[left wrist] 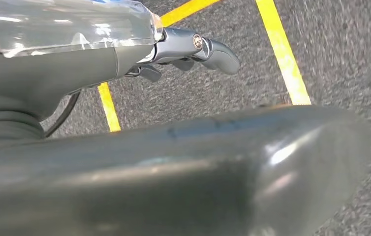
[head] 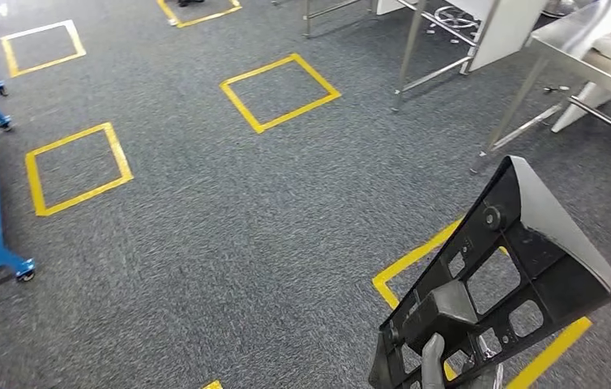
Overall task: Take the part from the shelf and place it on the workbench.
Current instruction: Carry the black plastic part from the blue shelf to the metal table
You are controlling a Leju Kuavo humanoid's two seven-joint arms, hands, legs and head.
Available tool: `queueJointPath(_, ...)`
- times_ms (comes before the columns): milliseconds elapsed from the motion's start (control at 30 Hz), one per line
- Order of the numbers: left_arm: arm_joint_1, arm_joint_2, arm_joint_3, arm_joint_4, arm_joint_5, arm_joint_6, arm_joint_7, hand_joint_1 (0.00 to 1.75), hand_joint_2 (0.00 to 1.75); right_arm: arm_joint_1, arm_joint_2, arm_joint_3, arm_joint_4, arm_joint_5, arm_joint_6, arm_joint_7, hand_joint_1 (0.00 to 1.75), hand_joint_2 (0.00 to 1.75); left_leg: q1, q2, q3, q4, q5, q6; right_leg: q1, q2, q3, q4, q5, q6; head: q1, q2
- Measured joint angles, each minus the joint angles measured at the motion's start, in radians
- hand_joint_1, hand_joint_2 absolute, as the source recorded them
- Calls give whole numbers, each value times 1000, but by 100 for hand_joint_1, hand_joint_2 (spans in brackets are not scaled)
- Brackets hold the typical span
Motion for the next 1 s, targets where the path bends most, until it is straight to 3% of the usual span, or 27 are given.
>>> queueJointPath(33, 0, 0, 0, 0, -1, 0, 1, 0, 0, 1, 1, 0, 0, 0, 0, 0, 175, 175, 1, -5, 20, -48, 37, 2, 0, 15, 0, 3, 0, 1, 0, 0)
queueJointPath(100, -1, -1, -1, 0, -3, -1, 1, 0, 0, 3, 2, 0, -1, 0, 0, 0, 175, 175, 4, -53, 77, -187, 105, 9, 1, 41, -2, 9, -1, 5, 0, 0)
queueJointPath(167, -2, 0, -1, 0, -5, -2, 0, 0, 0, 4, 3, 0, -4, 0, 0, 0, 175, 175, 3, -96, 105, -262, 124, 17, -2, 64, -10, 13, 1, 17, 1, 0)
queueJointPath(200, -2, 0, -1, 0, -5, -3, 0, 0, 0, 4, 4, 0, -5, 0, 0, 0, 175, 175, 1, -99, 107, -270, 122, 21, -4, 76, -14, 13, 3, 25, 1, 0)
queueJointPath(267, -4, 0, -1, 0, -5, -3, 0, 0, 0, 8, 4, 0, -7, 0, 0, 0, 175, 175, 1, -74, 111, -277, 128, 31, -9, 95, -19, 12, 8, 38, 1, 0)
queueJointPath(333, -6, -1, -2, 0, -3, -4, -1, 0, 0, 11, 4, 0, -10, 0, 0, 0, 175, 175, 6, -47, 116, -292, 139, 43, -5, 55, -38, 44, -15, 46, 4, 0)
queueJointPath(400, -5, -2, -2, 0, -3, -7, -2, 0, 0, 10, 5, 0, -13, 1, 1, 0, 175, 175, 6, -16, 116, -301, 145, 50, -3, -13, -91, 151, -81, 52, 10, 0)
queueJointPath(467, -2, -2, -1, 0, -2, -9, -3, 0, 0, 9, 4, 0, -13, 1, 1, -1, 175, 175, 5, 16, 114, -301, 143, 50, -7, -39, -145, 268, -133, 60, 13, 0)
queueJointPath(500, -2, -2, -1, 0, -2, -10, -3, 0, 0, 10, 4, 0, -13, 1, 1, -1, 175, 175, 5, 31, 115, -300, 141, 49, -10, -43, -152, 287, -132, 63, 13, 0)
queueJointPath(533, -2, -2, -1, 0, -2, -10, -3, 0, 0, 10, 4, 0, -13, 2, 1, 0, 175, 175, 5, 44, 116, -300, 139, 46, -13, -48, -137, 266, -112, 66, 13, 0)
queueJointPath(567, -3, -3, -1, 0, -2, -10, -3, 0, 0, 10, 4, 0, -13, 2, 1, 0, 175, 175, 5, 57, 120, -299, 136, 43, -15, -59, -103, 209, -81, 67, 13, 0)
queueJointPath(633, -4, -4, -1, 0, -1, -9, -4, 0, 0, 10, 5, 0, -14, 3, 1, 0, 175, 175, 3, 77, 129, -296, 126, 32, -14, -100, -23, 68, -29, 62, 13, 0)
queueJointPath(667, -4, -4, -1, 0, 0, -8, -5, 0, 0, 9, 5, 0, -14, 3, 2, 0, 175, 175, 0, 86, 132, -295, 121, 26, -11, -115, 1, 24, -18, 56, 12, 0)
queueJointPath(700, -5, -4, -1, 0, 1, -7, -5, 0, 0, 9, 5, 0, -14, 3, 2, 0, 175, 175, -2, 94, 135, -294, 117, 20, -7, -120, 11, 5, -18, 49, 10, 0)
queueJointPath(767, -8, -4, -1, 0, 1, -6, -6, 0, 0, 9, 6, 0, -14, 4, 2, 0, 175, 175, -4, 112, 144, -295, 112, 10, -4, -99, 9, 4, -20, 36, 8, 0)
queueJointPath(800, -10, -4, -1, 0, 1, -7, -6, 0, 0, 10, 7, -1, -14, 4, 2, 0, 175, 175, -2, 106, 146, -290, 106, 4, -5, -89, 9, 2, -19, 30, 8, 0)
queueJointPath(867, -12, -4, -1, 0, 1, -10, -7, 0, 0, 9, 8, 0, -15, 5, 2, -1, 175, 175, 3, 62, 122, -228, 63, -4, -11, -68, 11, -3, -16, 18, 5, 0)
queueJointPath(933, -11, -4, -1, 0, 1, -13, -8, 0, 0, 7, 10, 0, -16, 6, 3, -1, 175, 175, 5, 13, 55, -89, -3, -7, -11, -46, 11, -2, -15, 11, 3, 0)
queueJointPath(967, -9, -4, -1, 0, 1, -15, -9, 0, 0, 6, 10, 0, -16, 6, 3, -1, 175, 175, 5, 5, 20, -23, -24, -7, -9, -32, 11, -1, -16, 9, 3, 0)
queueJointPath(1000, -8, -4, -1, 0, 2, -15, -10, 0, 0, 5, 10, 0, -16, 6, 4, -1, 175, 175, 5, 2, -3, 13, -25, -6, -8, -18, 12, 0, -17, 9, 3, 0)
